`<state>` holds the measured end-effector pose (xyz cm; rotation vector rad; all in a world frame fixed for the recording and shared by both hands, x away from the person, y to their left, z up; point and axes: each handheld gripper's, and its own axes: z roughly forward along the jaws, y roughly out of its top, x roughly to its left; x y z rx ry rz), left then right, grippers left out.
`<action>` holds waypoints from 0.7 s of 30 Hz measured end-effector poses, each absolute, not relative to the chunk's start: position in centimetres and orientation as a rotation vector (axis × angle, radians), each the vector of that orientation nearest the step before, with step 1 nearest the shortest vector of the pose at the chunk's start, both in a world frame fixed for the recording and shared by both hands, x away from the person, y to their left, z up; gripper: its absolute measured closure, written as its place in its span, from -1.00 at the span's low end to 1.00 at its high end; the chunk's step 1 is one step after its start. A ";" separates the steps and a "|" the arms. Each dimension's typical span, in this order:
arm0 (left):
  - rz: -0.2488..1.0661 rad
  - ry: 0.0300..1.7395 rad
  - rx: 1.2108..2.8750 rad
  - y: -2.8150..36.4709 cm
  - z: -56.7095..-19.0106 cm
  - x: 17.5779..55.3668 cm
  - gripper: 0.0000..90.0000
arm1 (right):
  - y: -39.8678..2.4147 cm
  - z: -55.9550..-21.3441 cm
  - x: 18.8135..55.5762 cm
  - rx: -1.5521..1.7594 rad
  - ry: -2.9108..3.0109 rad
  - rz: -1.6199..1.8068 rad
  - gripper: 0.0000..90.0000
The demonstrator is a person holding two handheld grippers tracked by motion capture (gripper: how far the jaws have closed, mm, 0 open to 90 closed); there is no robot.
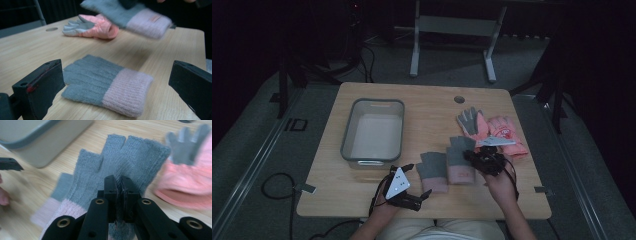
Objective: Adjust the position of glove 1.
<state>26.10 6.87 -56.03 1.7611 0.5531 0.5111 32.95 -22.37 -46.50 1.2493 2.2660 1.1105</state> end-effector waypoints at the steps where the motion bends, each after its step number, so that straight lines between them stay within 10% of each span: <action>1: 0.506 0.551 1.749 7.0 -56.0 26.0 -1.00 | -21.7 -46.5 33.0 1.244 2.277 1.116 0.89; 21: 0.461 0.568 1.677 7.5 -55.6 25.6 -1.00 | -14.6 -51.1 33.8 1.232 2.454 1.106 0.88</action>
